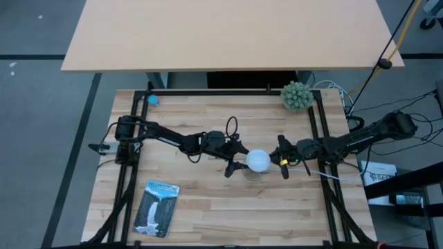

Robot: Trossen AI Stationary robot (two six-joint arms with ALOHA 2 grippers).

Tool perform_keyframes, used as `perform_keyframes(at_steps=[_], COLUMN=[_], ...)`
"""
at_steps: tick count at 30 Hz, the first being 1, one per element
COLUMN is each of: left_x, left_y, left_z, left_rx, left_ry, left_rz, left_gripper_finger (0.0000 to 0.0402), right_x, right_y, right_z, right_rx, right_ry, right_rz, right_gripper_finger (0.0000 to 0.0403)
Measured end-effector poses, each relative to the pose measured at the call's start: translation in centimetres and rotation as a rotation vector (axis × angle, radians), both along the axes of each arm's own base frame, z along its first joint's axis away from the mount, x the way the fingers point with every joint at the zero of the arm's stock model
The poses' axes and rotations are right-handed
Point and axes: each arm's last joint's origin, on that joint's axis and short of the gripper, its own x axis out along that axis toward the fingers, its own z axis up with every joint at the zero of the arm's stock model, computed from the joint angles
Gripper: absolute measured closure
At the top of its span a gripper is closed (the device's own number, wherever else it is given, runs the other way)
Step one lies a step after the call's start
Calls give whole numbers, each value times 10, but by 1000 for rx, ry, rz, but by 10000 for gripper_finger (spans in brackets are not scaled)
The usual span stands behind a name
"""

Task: Screw lightbulb
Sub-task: Insert the lightbulb into the bronze lamp socket

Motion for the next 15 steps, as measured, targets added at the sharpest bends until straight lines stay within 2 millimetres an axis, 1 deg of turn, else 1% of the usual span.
perform_keyframes(at_steps=[15], left_x=[0], left_y=[0], left_z=[0], left_rx=[3], left_ry=[0], left_rz=[-1], left_gripper_finger=[117], right_x=[-2], right_y=[9], right_z=[0], right_rx=[48], right_ry=[4], right_rz=[38], right_gripper_finger=[403])
